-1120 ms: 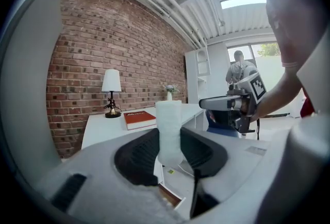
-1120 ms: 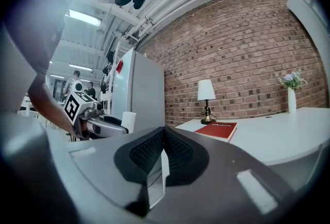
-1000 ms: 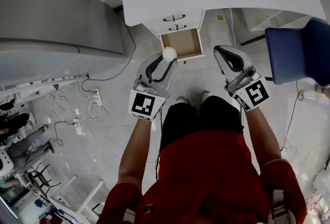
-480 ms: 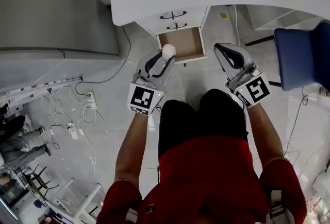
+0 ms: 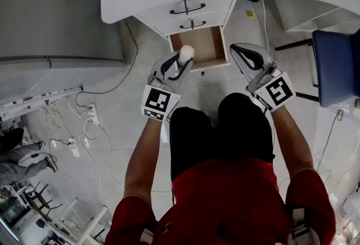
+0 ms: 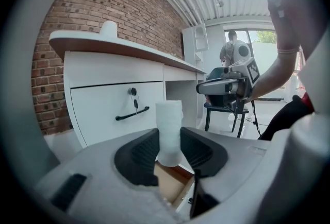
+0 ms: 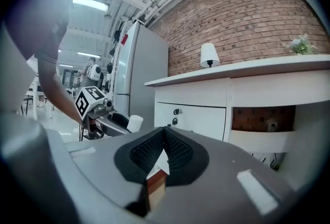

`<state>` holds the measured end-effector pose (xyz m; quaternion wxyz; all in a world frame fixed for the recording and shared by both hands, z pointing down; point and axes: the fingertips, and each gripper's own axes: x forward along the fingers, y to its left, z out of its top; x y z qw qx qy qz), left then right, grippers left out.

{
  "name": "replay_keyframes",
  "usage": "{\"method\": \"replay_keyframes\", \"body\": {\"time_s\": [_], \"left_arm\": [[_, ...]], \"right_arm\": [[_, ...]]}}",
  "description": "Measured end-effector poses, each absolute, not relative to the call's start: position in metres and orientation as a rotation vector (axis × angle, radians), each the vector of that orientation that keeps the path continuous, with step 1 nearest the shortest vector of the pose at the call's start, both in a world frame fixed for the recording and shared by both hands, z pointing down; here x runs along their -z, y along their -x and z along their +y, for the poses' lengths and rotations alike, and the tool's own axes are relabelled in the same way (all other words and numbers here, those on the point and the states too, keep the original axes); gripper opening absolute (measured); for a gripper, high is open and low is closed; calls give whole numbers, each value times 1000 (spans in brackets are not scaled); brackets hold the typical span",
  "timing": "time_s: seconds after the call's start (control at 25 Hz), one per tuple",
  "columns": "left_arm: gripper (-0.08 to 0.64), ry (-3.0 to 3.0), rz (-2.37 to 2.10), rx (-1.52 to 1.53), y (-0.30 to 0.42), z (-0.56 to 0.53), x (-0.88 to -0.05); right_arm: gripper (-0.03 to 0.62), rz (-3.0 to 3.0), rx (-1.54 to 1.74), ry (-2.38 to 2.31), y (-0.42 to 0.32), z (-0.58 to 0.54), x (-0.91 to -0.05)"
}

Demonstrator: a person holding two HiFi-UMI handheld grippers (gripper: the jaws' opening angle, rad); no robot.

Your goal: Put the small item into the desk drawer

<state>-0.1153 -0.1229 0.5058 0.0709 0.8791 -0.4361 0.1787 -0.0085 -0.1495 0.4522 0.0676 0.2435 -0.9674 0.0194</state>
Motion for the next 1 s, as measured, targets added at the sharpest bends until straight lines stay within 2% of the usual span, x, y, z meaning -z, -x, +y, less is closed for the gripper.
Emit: {"method": "replay_keyframes", "body": {"time_s": [0.44,1.0], "left_arm": [[129,-2650,-1285,-626,129,-149,-619],[129,-2652,-1223,-778,126,-164,-728]], "right_arm": [[11,-2897,0,-681,19,-165,-554],[12,-2895,85,-656,21,-176,-635]]}}
